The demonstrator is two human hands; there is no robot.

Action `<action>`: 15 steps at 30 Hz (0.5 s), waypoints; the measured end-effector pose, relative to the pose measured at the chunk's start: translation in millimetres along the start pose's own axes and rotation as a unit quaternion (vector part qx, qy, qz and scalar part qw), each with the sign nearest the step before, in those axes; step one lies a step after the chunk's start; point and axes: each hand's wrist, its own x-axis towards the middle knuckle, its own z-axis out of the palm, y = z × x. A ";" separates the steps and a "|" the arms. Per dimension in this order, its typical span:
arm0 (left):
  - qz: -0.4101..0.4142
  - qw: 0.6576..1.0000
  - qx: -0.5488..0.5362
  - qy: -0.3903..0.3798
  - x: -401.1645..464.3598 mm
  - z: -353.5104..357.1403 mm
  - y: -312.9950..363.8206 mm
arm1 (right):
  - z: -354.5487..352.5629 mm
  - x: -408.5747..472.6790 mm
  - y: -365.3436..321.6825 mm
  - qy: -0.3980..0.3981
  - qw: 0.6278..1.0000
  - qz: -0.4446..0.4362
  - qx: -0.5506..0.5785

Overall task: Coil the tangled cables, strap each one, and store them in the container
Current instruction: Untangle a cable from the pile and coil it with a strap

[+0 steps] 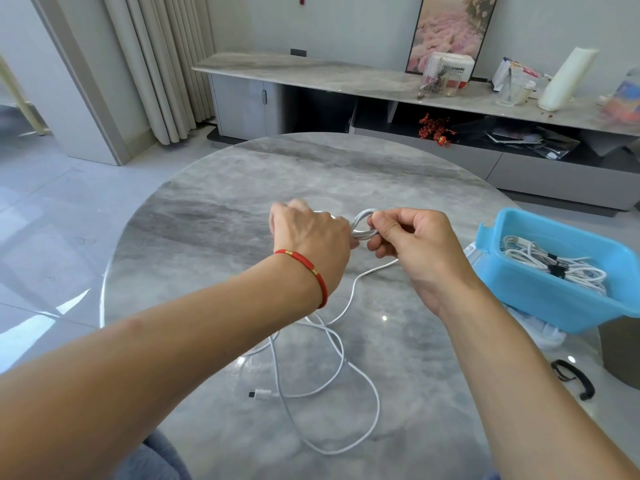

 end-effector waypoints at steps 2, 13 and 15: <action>0.075 0.996 -0.013 0.052 6.8 8.3 -6.6 | -2.9 -0.7 -0.7 0.002 1.000 0.006 0.021; 0.127 0.669 -0.701 -0.212 17.8 32.1 -14.2 | -13.5 5.4 -2.5 0.023 1.000 -0.007 0.017; 0.107 0.623 -0.736 -0.242 20.8 31.2 -9.8 | -16.4 6.7 -2.6 0.036 0.999 -0.008 0.027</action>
